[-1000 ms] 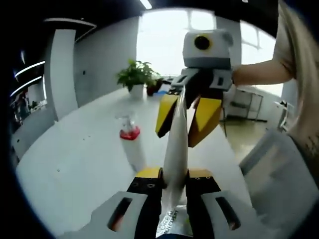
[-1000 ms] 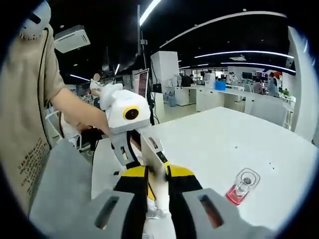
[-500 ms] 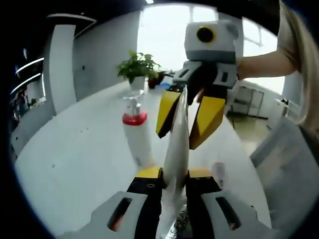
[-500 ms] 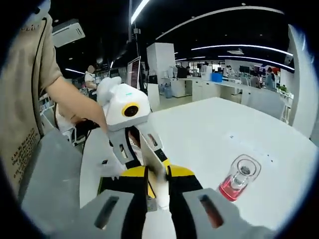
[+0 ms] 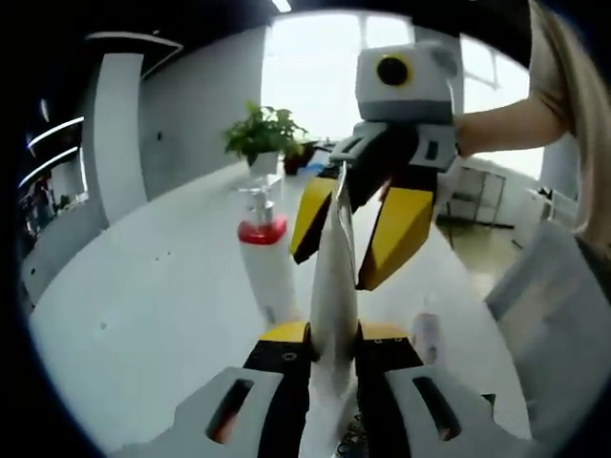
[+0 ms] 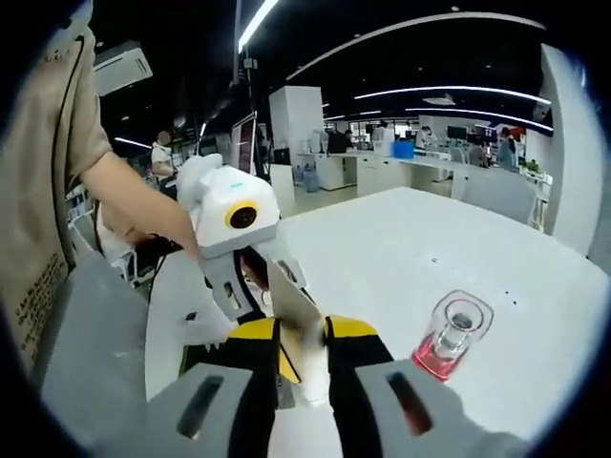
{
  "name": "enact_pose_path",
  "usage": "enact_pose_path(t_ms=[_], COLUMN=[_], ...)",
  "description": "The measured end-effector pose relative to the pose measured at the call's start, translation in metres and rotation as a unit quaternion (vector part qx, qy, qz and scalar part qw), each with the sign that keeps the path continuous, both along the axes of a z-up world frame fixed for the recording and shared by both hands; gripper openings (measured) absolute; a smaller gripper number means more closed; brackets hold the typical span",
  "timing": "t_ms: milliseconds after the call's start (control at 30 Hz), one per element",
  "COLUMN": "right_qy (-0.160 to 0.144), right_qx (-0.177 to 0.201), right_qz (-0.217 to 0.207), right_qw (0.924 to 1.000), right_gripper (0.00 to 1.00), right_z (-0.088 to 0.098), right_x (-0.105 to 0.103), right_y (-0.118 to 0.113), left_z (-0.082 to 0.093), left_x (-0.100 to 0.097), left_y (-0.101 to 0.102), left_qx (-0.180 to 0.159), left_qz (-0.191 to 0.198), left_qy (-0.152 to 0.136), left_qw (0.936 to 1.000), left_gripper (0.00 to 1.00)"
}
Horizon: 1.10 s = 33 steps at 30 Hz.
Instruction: Arrange the skincare products in the storage area until every visible bottle or jar stands upright without overlapping.
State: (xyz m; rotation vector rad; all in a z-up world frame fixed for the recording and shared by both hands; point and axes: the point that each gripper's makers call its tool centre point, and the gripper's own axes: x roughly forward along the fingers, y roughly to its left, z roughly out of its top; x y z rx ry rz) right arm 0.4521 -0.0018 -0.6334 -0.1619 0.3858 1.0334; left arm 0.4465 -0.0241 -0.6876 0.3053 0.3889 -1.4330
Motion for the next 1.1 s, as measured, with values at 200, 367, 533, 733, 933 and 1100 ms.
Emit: enact_pose_path(t_ms=[200,367,533,733,933,1100], right_qy=[0.005,0.006,0.006,0.004,0.014,0.021], right_qx=[0.009,0.021,0.024,0.037,0.045,0.051], right_qz=[-0.008,-0.026,-0.041,-0.071,-0.097,-0.118], right_qw=[0.9999,0.9994,0.9988,0.9967,0.9942,0.9914], right_gripper=[0.20,0.34,0.40,0.47,0.53,0.56], right_z=[0.000,-0.001,-0.001,0.001,-0.005,-0.009], right_x=[0.001,0.000,-0.003,-0.008,-0.019,-0.027], right_y=[-0.001,-0.004,-0.011,-0.020,-0.029,-0.037], left_z=[0.000,0.000,0.000,0.001,0.000,0.000], left_x=[0.000,0.002,0.006,0.014,0.025,0.033], left_y=[0.000,-0.001,-0.004,-0.007,-0.010,-0.013], left_qx=[0.000,-0.001,-0.002,-0.003,0.000,-0.002], left_qz=[-0.009,-0.016,-0.017,-0.021,-0.024,-0.024], left_qy=[-0.008,-0.017,-0.021,-0.026,-0.030,-0.030], left_qw=[0.9999,0.9997,0.9996,0.9994,0.9993,0.9993], left_gripper=[0.12,0.12,0.12,0.13,0.13,0.13])
